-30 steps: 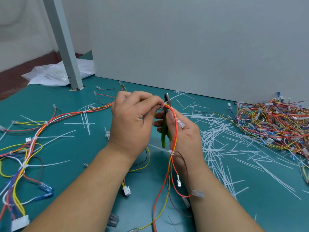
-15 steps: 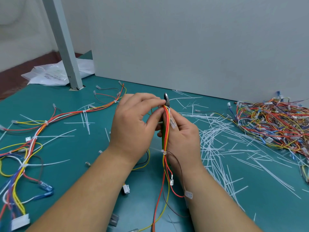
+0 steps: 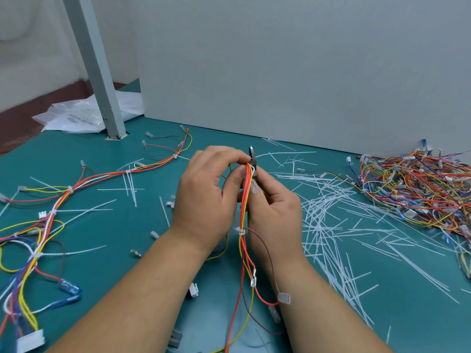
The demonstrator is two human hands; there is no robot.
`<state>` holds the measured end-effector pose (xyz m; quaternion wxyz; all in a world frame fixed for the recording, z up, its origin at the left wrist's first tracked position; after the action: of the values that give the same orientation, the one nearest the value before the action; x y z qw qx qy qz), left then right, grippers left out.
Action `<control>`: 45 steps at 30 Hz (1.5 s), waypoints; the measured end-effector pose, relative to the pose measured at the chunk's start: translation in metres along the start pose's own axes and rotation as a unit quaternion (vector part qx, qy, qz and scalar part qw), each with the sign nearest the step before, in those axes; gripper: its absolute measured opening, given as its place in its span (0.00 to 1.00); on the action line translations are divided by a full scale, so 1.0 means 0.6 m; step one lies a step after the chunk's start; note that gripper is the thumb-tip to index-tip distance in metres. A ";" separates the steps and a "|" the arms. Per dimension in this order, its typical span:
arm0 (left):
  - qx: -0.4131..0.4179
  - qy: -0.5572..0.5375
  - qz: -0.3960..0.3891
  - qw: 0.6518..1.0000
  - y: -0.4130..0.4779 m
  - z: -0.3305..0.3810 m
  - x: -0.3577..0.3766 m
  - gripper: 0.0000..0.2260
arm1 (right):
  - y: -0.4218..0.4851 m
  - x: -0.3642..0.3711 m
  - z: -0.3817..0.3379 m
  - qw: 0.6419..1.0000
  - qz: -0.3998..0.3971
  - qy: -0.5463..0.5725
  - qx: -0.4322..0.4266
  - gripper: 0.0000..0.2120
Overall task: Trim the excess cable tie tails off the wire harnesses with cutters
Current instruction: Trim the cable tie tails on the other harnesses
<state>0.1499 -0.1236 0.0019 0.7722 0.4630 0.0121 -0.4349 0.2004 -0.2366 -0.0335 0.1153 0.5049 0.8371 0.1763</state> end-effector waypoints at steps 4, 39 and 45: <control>-0.014 0.006 -0.005 1.000 0.001 -0.003 -0.001 0.05 | 0.001 0.003 -0.005 0.999 -0.017 -0.050 -0.004 0.12; -0.098 -0.073 0.042 0.992 -0.008 -0.001 -0.013 0.09 | -0.002 0.000 -0.001 0.999 0.018 -0.046 0.011 0.11; -0.178 -0.130 -0.046 0.974 -0.012 -0.006 0.006 0.13 | -0.002 -0.006 0.004 0.995 0.050 -0.089 0.013 0.09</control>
<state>0.1487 -0.1248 -0.0065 0.8162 0.2570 0.0100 -0.5174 0.2018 -0.2398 -0.0359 0.1736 0.5615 0.7992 0.1256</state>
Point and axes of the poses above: each hand's wrist, its own y-axis towards the middle knuckle, its own x-axis out of the palm, z = x × y, the point moved 6 cm from there along y, towards the middle knuckle, and after that the axes turned 12 degrees about -z, right-handed, at the moved point
